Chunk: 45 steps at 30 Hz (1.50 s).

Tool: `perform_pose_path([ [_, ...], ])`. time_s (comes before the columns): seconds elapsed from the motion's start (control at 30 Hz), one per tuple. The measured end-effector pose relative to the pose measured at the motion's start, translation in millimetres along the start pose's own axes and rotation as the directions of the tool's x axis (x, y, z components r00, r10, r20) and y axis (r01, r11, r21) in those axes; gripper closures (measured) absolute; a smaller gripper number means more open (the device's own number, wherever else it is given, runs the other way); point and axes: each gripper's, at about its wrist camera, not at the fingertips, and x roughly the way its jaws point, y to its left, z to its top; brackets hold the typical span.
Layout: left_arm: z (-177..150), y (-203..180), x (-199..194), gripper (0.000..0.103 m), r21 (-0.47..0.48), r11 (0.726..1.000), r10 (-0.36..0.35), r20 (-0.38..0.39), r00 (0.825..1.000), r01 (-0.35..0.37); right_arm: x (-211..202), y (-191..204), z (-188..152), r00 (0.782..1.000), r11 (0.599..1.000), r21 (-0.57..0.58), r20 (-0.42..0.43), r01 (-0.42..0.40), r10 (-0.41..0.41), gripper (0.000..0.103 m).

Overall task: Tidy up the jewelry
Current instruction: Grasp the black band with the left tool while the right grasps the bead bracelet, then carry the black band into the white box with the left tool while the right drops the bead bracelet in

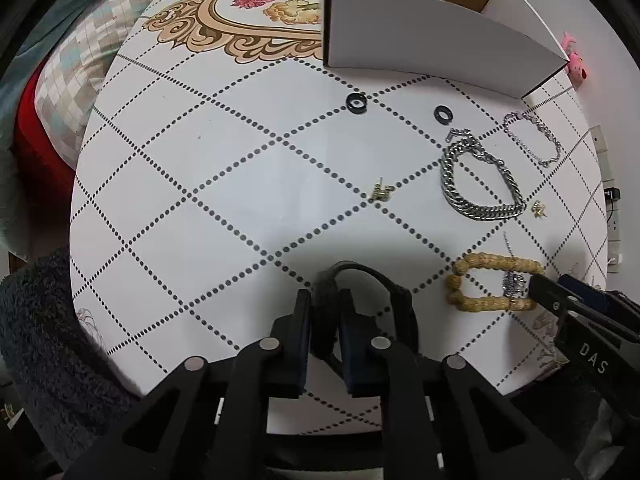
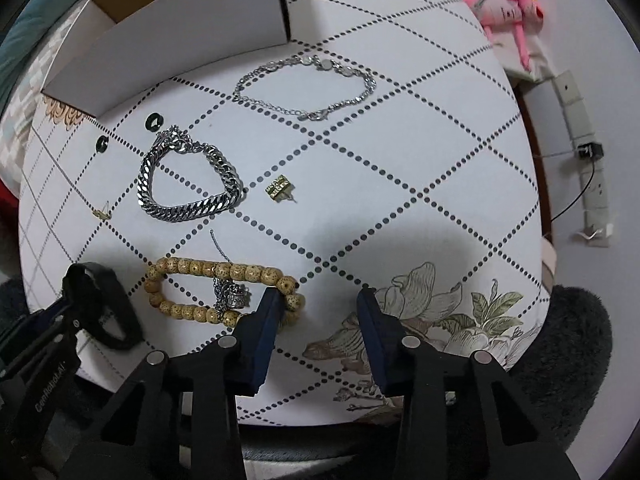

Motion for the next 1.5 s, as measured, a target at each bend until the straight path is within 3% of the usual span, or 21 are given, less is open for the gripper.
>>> perform_pose_path([
  [0.03,1,2,1,0.093,-0.001,1.0,-0.005,0.006,1.0,0.005,0,4,-1,1.0,1.0,-0.004,0.012,0.0,0.0,0.072],
  [0.07,1,5,3,0.093,-0.001,1.0,-0.009,0.009,1.0,0.009,-1,7,-3,1.0,1.0,-0.009,0.026,-0.002,0.002,0.094],
  [0.3,3,15,-13,0.093,0.008,1.0,-0.02,0.054,0.998,0.019,-12,3,-5,0.992,0.993,0.026,0.065,-0.112,0.11,0.094],
  [0.43,1,10,-39,0.093,0.024,0.999,-0.025,0.105,0.994,0.023,-44,0,-4,0.973,0.977,0.024,0.108,-0.21,0.206,0.094],
  [0.6,5,12,-71,0.093,0.027,0.999,-0.047,0.16,0.986,0.044,-78,4,5,0.951,0.962,-0.001,0.154,-0.273,0.27,0.094],
  [0.77,40,7,-95,0.093,0.041,0.997,-0.076,0.198,0.977,0.069,-121,3,19,0.92,0.945,-0.053,0.218,-0.324,0.327,0.094],
  [0.97,104,-5,-108,0.093,0.038,0.993,-0.12,0.234,0.965,0.114,-180,-1,64,0.859,0.912,-0.119,0.308,-0.393,0.41,0.094],
  [1.07,132,-6,-111,0.093,0.039,0.991,-0.132,0.24,0.962,0.126,-190,4,94,0.845,0.906,-0.131,0.327,-0.403,0.424,0.094],
  [1.27,184,-6,-99,0.093,0.046,0.992,-0.124,0.225,0.967,0.117,-170,19,155,0.86,0.908,-0.126,0.29,-0.401,0.42,0.094],
  [1.5,223,-4,-78,0.091,0.028,0.987,-0.159,0.143,0.977,0.157,-140,21,194,0.88,0.914,-0.101,0.25,-0.392,0.405,0.094],
])
